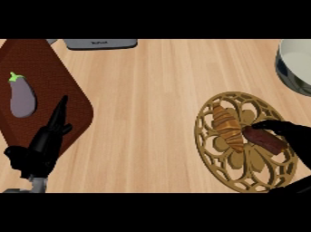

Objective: Pick the sweet potato from the placemat and place it in the bowl

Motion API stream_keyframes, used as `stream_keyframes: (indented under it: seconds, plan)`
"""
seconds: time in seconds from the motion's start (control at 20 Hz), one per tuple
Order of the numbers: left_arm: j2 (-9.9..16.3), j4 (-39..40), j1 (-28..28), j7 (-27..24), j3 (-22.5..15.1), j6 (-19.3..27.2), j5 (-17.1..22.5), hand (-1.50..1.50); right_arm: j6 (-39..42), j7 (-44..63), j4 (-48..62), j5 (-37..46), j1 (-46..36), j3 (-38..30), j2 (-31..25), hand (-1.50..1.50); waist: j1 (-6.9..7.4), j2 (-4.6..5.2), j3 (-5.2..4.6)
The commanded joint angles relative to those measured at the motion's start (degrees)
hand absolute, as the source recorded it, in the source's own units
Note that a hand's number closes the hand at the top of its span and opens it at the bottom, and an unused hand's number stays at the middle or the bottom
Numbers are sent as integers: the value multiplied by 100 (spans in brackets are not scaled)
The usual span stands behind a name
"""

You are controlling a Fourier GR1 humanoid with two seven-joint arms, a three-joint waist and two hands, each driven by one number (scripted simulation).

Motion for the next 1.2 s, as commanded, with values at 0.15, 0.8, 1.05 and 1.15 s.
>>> stream_keyframes:
  seconds: [0.15,0.8,1.05,1.15]
  plan:
    - [-364,423,-751,51,1,89,-134,0,1331,-2080,1008,51,295,-1378,-918,-150,132,22,-40]
    - [-837,830,-1214,219,0,92,-399,0,1200,-174,1088,776,-415,-1179,-1895,-150,265,27,-50]
    - [-649,253,-587,215,-4,-104,-370,0,1111,8,861,1555,-300,-757,-1853,-150,310,9,-49]
    - [-670,398,-1153,423,193,-89,-383,0,1309,-38,1440,1804,-768,-696,-1907,-150,318,26,-47]
